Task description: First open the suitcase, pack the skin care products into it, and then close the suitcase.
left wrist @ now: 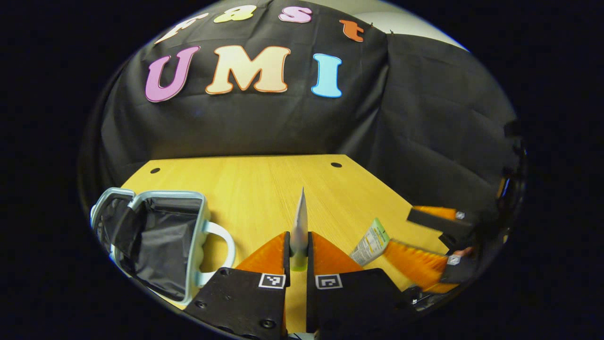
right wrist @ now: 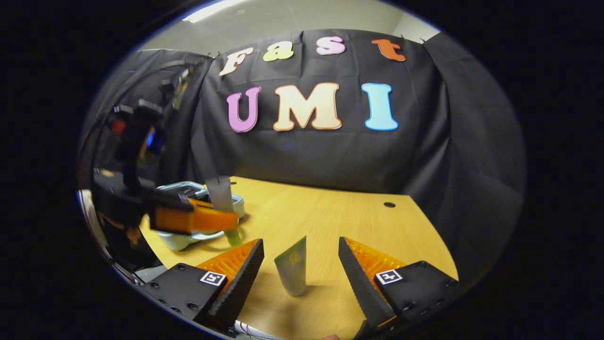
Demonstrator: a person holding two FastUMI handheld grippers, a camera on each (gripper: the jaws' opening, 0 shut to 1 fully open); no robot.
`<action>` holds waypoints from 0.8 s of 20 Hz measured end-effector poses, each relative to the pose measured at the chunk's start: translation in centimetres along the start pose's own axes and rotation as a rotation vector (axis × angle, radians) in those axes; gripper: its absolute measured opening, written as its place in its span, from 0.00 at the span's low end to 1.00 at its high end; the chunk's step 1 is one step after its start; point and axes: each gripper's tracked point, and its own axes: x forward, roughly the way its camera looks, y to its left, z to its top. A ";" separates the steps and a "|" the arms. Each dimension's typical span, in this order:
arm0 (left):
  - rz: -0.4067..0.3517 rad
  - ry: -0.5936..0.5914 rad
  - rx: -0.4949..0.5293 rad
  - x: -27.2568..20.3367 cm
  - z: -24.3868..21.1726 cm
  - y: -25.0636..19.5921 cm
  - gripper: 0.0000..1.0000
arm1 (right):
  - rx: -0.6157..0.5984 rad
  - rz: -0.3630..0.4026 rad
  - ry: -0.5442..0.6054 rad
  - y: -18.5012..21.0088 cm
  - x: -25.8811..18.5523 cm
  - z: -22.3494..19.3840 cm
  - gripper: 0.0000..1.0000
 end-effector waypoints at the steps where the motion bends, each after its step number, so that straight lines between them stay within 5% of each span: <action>1: 0.007 -0.011 -0.010 -0.7 0.8 0.3 0.08 | 0.000 0.007 0.016 0.1 0.5 -1.1 0.99; 6: 0.055 -0.079 -0.046 -3.7 4.2 2.2 0.08 | 0.022 -0.002 0.126 -0.1 3.3 -5.8 0.99; 8: 0.073 -0.101 -0.055 -4.8 5.1 3.0 0.08 | 0.009 -0.001 0.148 0.1 3.9 -6.8 0.84; 10: 0.112 -0.120 -0.043 -6.0 5.8 4.5 0.09 | -0.020 -0.001 0.163 0.5 4.1 -7.1 0.64; 11: 0.128 -0.124 -0.044 -6.5 5.7 5.1 0.09 | -0.037 0.014 0.169 0.9 4.3 -7.3 0.45; 13: 0.160 -0.118 -0.038 -7.2 5.3 6.3 0.09 | -0.046 0.008 0.162 0.7 4.1 -6.7 0.30; 16: 0.216 -0.078 -0.038 -8.3 3.9 8.9 0.08 | 0.018 0.028 0.185 1.6 4.5 -5.9 0.25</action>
